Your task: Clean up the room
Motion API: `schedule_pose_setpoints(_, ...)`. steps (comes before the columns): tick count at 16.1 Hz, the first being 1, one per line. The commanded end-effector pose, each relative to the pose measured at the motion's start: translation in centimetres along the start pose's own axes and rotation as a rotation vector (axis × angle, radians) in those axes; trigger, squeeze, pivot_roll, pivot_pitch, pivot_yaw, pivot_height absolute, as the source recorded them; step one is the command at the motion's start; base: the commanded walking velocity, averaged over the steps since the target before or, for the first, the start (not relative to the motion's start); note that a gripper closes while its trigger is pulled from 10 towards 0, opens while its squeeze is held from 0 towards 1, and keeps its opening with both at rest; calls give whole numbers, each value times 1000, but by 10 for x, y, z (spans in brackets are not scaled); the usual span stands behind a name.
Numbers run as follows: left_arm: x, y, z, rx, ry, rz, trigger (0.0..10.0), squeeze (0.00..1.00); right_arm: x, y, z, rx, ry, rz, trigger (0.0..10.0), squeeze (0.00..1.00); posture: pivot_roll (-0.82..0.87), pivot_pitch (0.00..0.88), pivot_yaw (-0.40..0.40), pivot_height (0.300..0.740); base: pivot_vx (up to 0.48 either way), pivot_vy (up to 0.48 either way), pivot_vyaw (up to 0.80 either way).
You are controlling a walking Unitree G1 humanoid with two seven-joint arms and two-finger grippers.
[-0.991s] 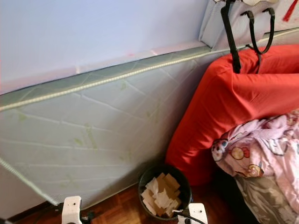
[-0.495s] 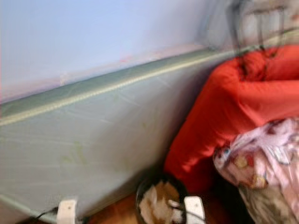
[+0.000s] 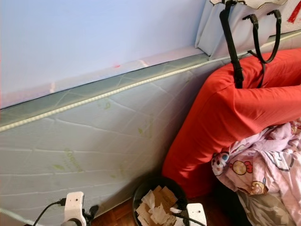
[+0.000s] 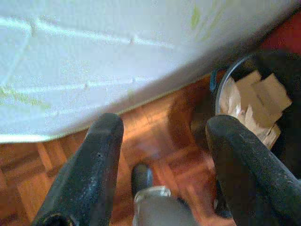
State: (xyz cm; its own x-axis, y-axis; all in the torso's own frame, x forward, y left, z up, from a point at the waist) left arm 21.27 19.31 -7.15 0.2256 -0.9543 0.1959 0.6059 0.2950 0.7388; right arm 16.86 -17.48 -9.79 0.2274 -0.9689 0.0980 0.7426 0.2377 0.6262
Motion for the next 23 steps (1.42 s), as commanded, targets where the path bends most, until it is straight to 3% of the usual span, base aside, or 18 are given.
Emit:
schedule_pose_setpoints(1,5,7,-1,44,-27,-2,10000,0,2,-5,3,10,-9,-25,10000,0,-10,80,-44,730,0,0,0)
schedule_pose_setpoints(3,5,22,-2,137,-44,32,10000,0,3,-2,3,58,-27,-56,10000,0,-14,81,-41,730,0,0,0)
schedule_pose_setpoints(5,9,52,2,333,-82,52,10000,0,4,4,5,134,-51,-96,10000,0,-15,81,-40,730,0,0,0)
schedule_pose_setpoints(7,12,64,7,416,-104,53,10000,0,5,7,6,172,-58,-120,10000,0,-17,79,-42,730,0,0,0)
schedule_pose_setpoints(10,13,65,17,477,-131,27,10000,0,6,8,8,212,-62,-128,10000,0,-19,65,-46,730,0,0,0)
schedule_pose_setpoints(17,17,53,42,495,-165,11,10000,0,7,4,10,214,-64,-128,10000,0,-17,40,-55,730,0,0,0)
schedule_pose_setpoints(18,18,51,47,498,-169,13,10000,0,14,61,16,539,-91,-70,10000,0,-17,38,-55,730,0,0,0)
schedule_pose_setpoints(19,19,50,50,498,-172,14,10000,0,15,72,20,608,-101,-56,10000,0,-19,32,-57,730,0,0,0)
schedule_pose_setpoints(23,20,48,55,484,-168,13,10000,0,20,86,29,684,-130,-31,10000,0,-22,21,-58,730,0,0,0)
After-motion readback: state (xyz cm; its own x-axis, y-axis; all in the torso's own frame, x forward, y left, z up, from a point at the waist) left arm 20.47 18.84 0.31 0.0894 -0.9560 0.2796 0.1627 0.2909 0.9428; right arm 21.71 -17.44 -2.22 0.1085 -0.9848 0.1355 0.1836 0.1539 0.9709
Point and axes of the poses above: a point about 5 cm out from each wrist's last joint towards the gripper, its own z axis pointing back from the gripper into the wrist, its own y axis along the axis of the wrist's last joint, x = y × z, the point moved 1 cm from there along -z, pointing out of the wrist towards the gripper, and after that the axes turned 12 degrees about z, right-handed, at the moved point
